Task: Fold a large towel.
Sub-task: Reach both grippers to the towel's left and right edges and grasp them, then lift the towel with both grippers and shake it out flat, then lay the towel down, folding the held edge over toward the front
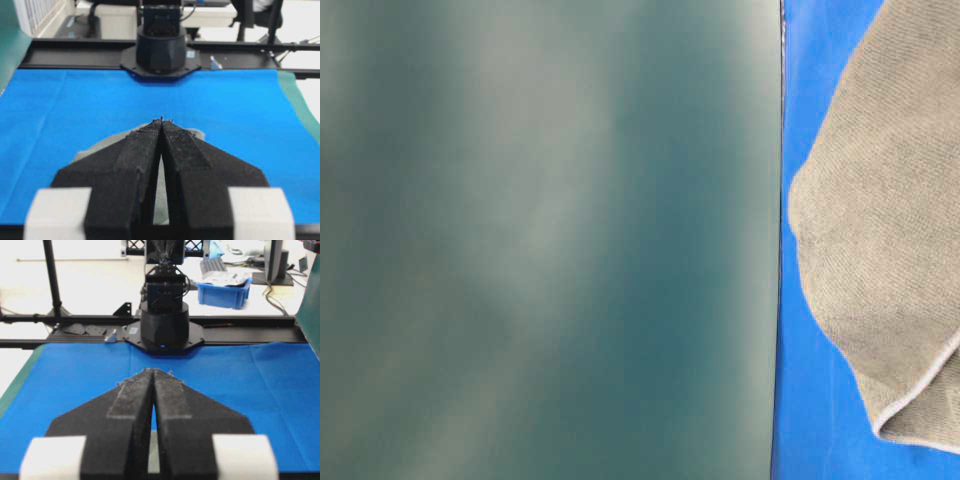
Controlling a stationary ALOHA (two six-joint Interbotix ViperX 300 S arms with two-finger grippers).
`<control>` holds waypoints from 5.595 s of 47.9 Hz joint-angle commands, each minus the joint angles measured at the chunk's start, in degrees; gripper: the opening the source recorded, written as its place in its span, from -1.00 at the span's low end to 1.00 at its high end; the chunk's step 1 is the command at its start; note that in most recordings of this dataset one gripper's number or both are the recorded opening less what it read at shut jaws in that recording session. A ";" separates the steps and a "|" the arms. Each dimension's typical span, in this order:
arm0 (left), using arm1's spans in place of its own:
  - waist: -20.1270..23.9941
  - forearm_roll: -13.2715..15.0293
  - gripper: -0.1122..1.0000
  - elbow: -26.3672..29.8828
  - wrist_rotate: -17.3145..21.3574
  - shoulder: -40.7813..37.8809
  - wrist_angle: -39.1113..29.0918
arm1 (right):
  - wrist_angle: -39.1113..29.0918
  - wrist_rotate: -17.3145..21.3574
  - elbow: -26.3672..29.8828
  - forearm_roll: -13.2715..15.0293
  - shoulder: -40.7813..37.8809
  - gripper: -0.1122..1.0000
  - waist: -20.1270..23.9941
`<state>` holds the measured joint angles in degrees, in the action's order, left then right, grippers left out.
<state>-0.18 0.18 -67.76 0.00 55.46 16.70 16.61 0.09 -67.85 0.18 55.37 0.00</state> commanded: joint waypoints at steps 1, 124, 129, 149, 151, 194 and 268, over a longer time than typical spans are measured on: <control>-3.25 1.23 -0.80 1.93 0.09 -1.76 -0.09 | 0.09 0.35 1.93 -0.09 -0.44 -0.79 0.88; 0.88 1.14 -0.75 25.66 13.36 -19.69 -34.98 | -41.48 16.70 31.55 12.66 -18.11 -0.75 3.69; 4.92 0.70 -0.75 27.07 15.38 -13.18 -34.19 | -41.40 16.70 31.38 14.59 -11.25 -0.75 -1.32; 11.16 1.23 -0.75 37.27 22.76 -7.56 -21.97 | -40.87 18.02 37.00 14.59 -3.87 -0.76 -21.27; 10.63 1.49 -0.75 38.06 22.15 -7.82 -22.32 | -40.96 18.28 37.97 13.80 -3.60 -0.75 -20.57; -22.85 1.49 -0.75 42.71 -2.72 -6.68 -35.95 | -38.76 18.72 44.91 10.02 -3.25 -0.76 16.44; 4.39 1.93 -0.75 10.28 5.71 -12.30 -46.58 | -50.98 37.09 11.60 21.01 -13.45 -0.76 -13.80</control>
<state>7.82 1.93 -55.46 6.86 44.12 -32.70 -34.28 37.00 -55.11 22.68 42.89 -17.40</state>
